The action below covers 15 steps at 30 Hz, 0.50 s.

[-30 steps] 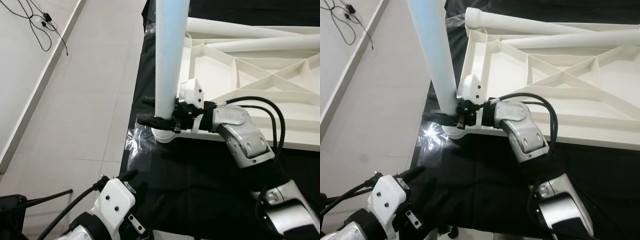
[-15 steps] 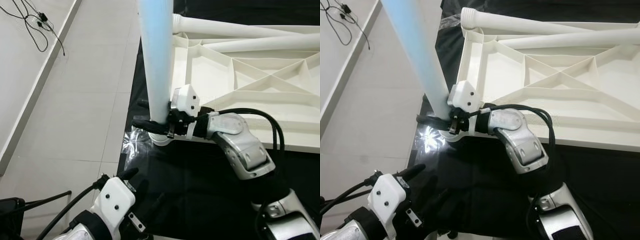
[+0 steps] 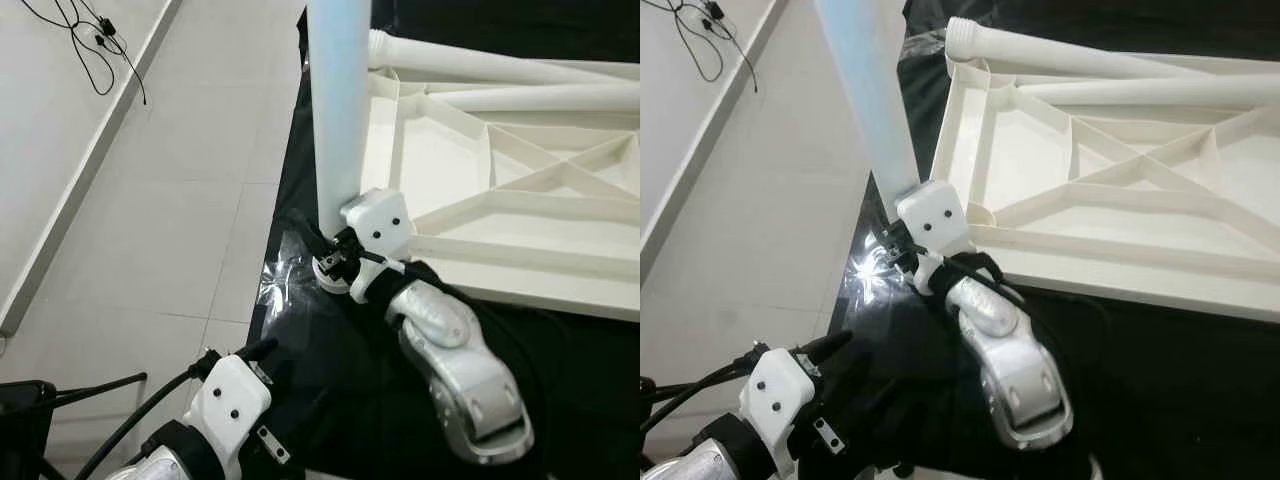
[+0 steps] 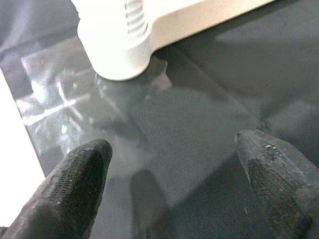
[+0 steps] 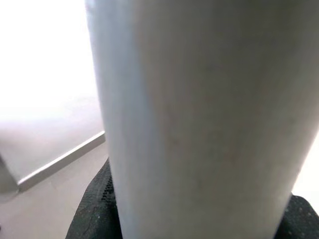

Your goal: Building children table

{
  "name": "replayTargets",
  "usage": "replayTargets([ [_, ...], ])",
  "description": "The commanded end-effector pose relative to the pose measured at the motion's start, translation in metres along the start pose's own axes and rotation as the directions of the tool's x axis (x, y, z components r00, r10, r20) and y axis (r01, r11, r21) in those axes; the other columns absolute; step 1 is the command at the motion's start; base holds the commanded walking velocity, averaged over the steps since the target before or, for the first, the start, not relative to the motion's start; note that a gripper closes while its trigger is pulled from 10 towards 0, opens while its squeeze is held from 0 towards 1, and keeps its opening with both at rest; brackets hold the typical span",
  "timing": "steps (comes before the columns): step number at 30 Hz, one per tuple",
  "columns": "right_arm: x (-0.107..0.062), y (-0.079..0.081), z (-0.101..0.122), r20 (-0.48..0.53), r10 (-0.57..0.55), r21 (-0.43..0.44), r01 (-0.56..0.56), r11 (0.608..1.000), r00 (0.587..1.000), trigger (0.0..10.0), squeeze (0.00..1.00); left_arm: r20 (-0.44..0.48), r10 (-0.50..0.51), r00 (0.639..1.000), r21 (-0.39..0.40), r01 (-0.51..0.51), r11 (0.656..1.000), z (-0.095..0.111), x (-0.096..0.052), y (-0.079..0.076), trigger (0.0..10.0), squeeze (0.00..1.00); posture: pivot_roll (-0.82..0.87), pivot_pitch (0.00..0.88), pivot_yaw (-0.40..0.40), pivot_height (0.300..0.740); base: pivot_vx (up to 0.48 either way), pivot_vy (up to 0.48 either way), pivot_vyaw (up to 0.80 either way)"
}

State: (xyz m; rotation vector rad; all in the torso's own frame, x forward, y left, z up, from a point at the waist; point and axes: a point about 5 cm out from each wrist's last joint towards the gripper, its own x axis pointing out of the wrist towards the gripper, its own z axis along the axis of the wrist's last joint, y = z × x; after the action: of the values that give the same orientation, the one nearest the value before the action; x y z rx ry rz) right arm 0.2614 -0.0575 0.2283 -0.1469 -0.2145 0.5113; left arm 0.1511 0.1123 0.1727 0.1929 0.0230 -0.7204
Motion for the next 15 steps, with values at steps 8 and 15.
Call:
replayTargets([
  [8,-0.0137,-0.0041,-0.0343,-0.19,-0.166,-0.009,0.168,0.986,0.968,10.0,0.0,-0.02,-0.003,1.0,0.0,0.003,1.0,-0.006,0.0,0.0005,10.0,0.0,0.01,0.362,0.103,0.74,0.0,0.0,0.0],
  [15,-0.0159,-0.001,-0.0313,-0.154,-0.146,0.025,0.152,0.988,0.977,10.0,0.0,-0.018,-0.003,1.0,0.012,0.003,1.0,-0.0064,0.0011,0.003,10.0,0.0,0.01,0.357,0.107,0.74,0.0,0.0,0.0],
])
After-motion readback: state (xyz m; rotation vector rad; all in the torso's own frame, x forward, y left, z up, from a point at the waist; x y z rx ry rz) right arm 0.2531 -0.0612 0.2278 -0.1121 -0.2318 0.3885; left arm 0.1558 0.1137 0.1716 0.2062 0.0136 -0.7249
